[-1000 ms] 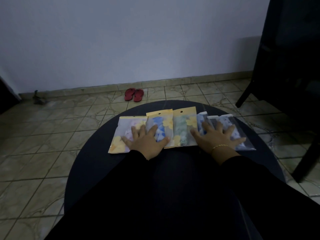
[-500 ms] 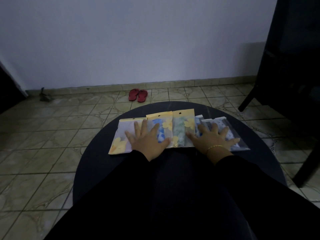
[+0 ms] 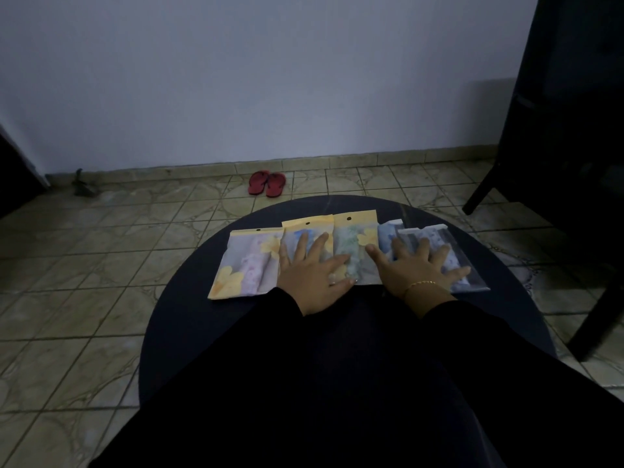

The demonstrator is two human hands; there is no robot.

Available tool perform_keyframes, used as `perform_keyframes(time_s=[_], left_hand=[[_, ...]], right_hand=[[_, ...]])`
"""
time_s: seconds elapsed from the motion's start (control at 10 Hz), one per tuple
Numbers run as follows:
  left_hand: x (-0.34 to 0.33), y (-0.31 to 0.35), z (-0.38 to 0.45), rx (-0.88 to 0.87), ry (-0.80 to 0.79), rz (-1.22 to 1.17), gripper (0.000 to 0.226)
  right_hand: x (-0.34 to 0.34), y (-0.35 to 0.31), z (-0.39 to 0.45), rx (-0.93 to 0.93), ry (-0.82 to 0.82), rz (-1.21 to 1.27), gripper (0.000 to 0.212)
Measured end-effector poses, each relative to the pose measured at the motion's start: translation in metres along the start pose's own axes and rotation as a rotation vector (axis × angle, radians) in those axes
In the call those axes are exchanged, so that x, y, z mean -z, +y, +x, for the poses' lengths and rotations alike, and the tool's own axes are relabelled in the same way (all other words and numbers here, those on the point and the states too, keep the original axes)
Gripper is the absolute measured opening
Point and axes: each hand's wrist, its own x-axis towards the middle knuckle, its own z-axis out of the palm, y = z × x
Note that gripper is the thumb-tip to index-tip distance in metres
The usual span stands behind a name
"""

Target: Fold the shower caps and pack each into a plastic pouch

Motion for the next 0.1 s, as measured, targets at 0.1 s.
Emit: perform_keyframes(time_s=[0.1], left_hand=[[0.0002,0.0009,-0.0032,-0.019,0.053,-0.015,0.066]], right_hand=[[0.0018,0.0004,-0.0039,0.038,0.094,-0.009,0.088]])
